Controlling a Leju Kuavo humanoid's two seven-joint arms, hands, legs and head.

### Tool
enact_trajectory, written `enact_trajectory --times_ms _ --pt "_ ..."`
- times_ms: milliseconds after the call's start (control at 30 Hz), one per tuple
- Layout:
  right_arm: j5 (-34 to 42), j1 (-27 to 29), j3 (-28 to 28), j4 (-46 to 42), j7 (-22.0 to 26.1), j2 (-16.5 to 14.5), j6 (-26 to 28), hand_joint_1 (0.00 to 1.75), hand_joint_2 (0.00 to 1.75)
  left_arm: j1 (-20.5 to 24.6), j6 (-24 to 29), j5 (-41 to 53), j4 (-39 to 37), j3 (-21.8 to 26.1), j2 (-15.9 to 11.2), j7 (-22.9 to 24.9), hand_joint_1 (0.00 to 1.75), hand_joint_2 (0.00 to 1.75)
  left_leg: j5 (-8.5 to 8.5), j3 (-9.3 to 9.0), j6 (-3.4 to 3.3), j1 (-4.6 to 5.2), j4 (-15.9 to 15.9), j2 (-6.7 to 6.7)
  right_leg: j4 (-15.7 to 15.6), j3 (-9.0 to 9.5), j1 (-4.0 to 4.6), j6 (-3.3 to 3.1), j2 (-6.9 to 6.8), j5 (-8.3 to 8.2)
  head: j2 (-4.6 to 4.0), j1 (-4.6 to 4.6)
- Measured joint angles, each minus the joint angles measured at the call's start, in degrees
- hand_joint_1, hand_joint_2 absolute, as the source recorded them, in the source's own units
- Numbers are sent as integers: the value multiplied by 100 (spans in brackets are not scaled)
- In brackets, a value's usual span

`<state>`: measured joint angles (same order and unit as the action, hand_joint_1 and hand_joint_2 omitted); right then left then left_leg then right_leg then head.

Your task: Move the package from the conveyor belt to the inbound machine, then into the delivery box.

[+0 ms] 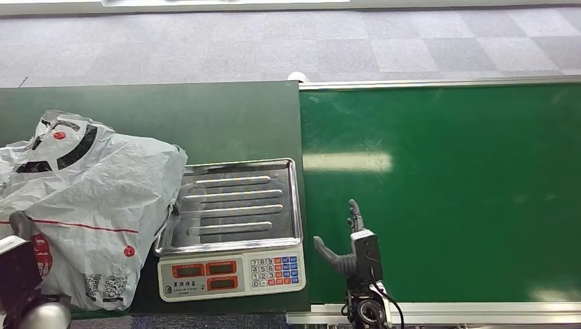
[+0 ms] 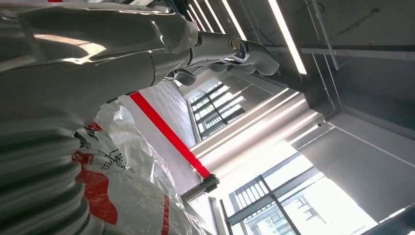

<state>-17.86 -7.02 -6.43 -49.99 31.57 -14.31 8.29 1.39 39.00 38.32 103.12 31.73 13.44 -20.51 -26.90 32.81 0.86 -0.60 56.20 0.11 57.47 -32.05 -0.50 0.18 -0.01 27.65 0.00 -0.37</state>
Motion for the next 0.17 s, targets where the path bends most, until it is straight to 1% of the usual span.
enact_trajectory --times_ms 167 --pt "-45 13 19 -2 -60 -11 2 0 175 117 2 -89 -90 148 57 -83 0 175 0 0 0 0 0 1 0 0 0 0 0 0 0 -1"
